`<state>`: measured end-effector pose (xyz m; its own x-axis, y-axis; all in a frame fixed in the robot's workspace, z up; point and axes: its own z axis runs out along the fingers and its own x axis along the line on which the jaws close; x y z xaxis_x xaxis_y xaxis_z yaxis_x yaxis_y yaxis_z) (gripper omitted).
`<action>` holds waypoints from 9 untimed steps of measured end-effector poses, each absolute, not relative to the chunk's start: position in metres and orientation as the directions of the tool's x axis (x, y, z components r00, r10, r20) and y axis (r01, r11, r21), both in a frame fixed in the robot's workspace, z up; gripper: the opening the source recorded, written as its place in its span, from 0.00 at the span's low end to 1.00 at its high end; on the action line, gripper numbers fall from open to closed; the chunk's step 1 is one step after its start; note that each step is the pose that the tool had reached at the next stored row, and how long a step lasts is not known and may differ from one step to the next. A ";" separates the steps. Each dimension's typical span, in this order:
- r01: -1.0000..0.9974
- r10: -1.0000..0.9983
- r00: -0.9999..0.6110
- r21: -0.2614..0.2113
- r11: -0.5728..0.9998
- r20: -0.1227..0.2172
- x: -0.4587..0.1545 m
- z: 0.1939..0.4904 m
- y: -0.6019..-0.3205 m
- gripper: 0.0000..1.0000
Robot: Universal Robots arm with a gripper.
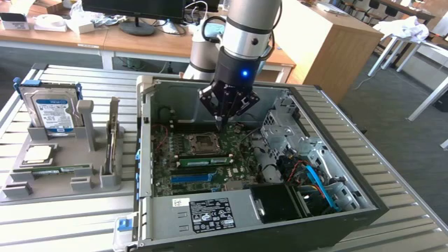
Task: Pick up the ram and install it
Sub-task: 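Press down the ram until it locks into place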
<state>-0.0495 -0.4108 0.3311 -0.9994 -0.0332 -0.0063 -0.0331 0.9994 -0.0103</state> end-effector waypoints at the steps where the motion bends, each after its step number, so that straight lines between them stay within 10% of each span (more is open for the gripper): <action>1: -0.029 -0.029 -1.000 -0.010 1.000 -0.006 -0.050 0.331 -0.411 0.10; 9: -0.013 -0.013 -1.000 -0.010 1.000 -0.006 -0.050 0.331 -0.411 0.10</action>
